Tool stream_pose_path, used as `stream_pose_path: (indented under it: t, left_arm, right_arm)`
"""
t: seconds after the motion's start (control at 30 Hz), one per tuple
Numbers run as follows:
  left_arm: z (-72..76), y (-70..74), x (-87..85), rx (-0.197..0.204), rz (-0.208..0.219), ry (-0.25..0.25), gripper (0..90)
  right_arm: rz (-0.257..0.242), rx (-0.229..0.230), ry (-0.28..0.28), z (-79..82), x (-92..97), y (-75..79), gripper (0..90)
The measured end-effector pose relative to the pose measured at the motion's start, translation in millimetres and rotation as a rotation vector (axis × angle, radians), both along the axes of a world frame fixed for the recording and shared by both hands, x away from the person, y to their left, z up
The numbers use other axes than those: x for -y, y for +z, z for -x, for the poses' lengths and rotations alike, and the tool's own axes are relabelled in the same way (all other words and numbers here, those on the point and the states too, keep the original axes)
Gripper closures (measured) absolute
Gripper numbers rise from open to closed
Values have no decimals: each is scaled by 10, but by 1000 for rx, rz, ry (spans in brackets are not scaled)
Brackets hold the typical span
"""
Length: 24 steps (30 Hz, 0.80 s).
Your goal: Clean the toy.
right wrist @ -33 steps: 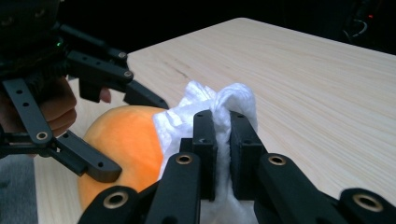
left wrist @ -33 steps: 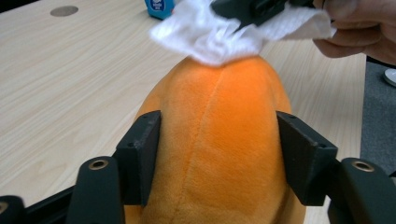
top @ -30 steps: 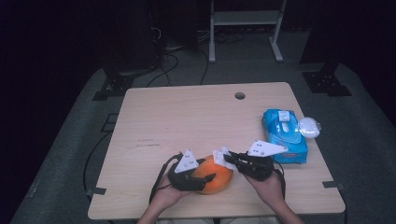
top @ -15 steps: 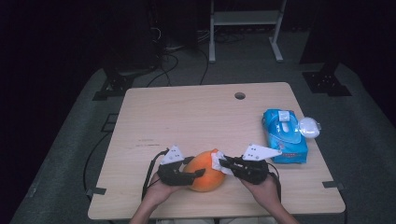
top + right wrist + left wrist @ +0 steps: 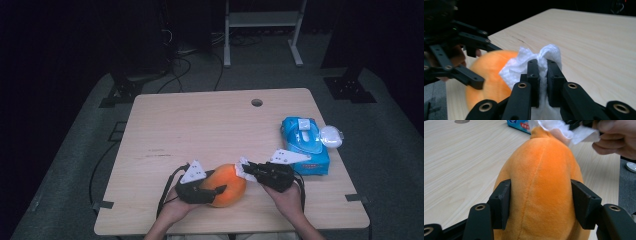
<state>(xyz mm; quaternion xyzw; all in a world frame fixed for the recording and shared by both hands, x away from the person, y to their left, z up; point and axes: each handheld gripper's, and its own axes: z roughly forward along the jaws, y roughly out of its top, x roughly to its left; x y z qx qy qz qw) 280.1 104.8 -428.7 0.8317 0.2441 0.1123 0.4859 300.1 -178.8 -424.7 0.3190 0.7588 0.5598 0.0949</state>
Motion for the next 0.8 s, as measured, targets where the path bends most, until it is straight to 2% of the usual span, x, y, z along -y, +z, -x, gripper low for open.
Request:
stream_pose_path:
  t: [0.1,0.17,0.27,0.33,0.47,0.5,0.57,0.63,0.7,0.73,0.8]
  left_arm:
    - [16,-3,15,6,5,-5,391]
    - [31,-3,23,15,0,-18,386]
    - [41,-5,51,24,-3,-29,380]
    - [48,-3,67,25,-9,-32,379]
    - [49,-9,66,22,-2,-33,379]
    - [48,-10,66,21,1,-34,378]
    - [43,-12,66,20,3,-36,372]
    - [46,-13,70,21,0,-38,372]
    - [50,-15,73,24,2,-37,370]
    - [50,-16,73,22,3,-37,370]
    - [44,-12,79,18,4,-38,366]
  right_arm:
    - [-3,-29,-18,-41,33,-38,818]
    - [15,8,-20,7,-4,33,817]
    - [3,76,23,105,-72,178,817]
    - [34,94,25,114,-90,189,818]
    - [45,24,-21,-10,11,26,818]
    - [31,4,-24,-19,30,19,818]
    - [20,27,-12,25,3,80,818]
    - [3,62,30,94,-60,167,818]
    - [44,88,42,125,-123,185,819]
    - [50,82,41,105,-123,151,820]
    - [41,41,20,38,-68,72,820]
